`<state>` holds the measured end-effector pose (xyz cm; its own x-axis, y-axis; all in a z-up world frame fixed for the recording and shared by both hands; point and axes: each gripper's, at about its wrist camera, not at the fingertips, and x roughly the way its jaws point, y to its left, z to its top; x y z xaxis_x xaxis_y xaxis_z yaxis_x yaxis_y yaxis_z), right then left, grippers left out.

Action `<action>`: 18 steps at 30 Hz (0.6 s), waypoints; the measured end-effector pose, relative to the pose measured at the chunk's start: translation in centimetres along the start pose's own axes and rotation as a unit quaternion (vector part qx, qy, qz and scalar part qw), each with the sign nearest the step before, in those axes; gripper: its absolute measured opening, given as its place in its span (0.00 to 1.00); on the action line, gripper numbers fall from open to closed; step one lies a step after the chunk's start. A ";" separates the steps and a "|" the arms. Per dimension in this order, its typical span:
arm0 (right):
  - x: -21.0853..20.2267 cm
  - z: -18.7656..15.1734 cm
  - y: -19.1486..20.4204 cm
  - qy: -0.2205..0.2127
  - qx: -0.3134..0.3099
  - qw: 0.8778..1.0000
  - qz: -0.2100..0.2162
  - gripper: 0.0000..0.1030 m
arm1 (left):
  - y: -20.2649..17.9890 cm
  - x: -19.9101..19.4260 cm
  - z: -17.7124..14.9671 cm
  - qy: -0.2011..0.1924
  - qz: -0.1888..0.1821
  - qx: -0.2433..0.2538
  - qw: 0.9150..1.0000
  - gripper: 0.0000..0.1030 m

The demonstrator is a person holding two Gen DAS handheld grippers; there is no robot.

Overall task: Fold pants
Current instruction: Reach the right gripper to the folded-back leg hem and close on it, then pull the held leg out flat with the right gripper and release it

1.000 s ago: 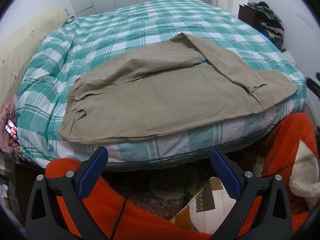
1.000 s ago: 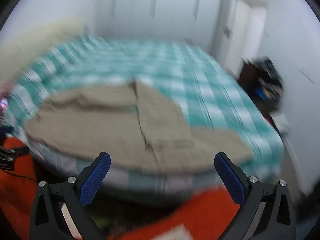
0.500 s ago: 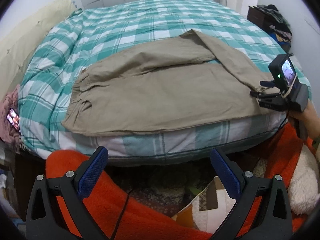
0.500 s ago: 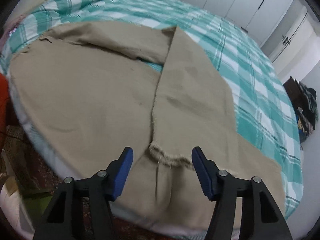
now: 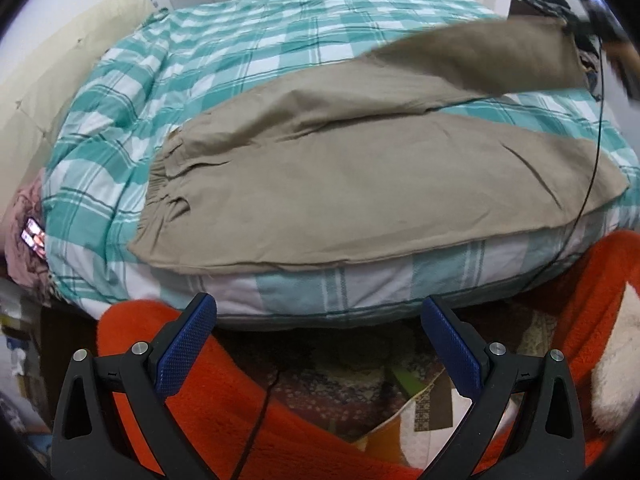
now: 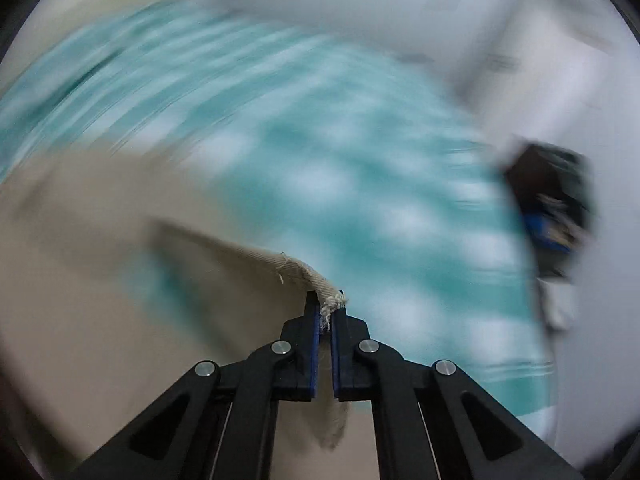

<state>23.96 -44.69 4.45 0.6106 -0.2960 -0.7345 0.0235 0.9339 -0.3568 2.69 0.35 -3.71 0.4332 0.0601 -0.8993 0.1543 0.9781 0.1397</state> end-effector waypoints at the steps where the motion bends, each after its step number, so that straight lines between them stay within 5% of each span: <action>1: 0.6 2.1 -3.9 0.004 0.047 0.998 -0.031 0.26 | 0.2 0.0 0.0 0.002 0.001 -0.004 1.000 0.99; 2: 1.3 3.9 -7.7 0.013 0.091 0.993 -0.074 0.44 | 0.4 0.1 -0.1 0.004 0.001 -0.010 1.000 0.99; 4: 1.2 4.7 -12.4 0.008 0.141 0.978 -0.151 0.46 | 0.9 0.5 -0.2 0.010 -0.002 -0.021 1.000 0.99; 6: 0.8 3.0 -13.9 0.003 0.184 0.971 -0.156 0.53 | 1.3 1.5 -0.2 0.027 -0.013 -0.033 0.999 0.99; 8: 1.0 -0.4 -13.2 -0.003 0.213 0.970 -0.117 0.69 | 1.4 2.5 0.1 0.041 -0.017 -0.032 0.999 0.99; 12: 1.9 -10.1 -6.3 0.008 0.205 0.979 -0.007 0.69 | 1.5 4.5 2.7 0.009 -0.014 0.020 1.000 0.99; 18: -2.1 -20.4 4.4 -0.057 0.210 0.974 0.067 0.69 | 4.4 9.1 15.2 -0.063 -0.064 -0.001 0.996 0.99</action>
<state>6.65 -44.02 -7.38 0.7140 -0.1638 -0.6808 0.2449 0.9693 0.0236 20.79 2.19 -4.99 0.5185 -0.0908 -0.8503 0.2134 0.9766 0.0258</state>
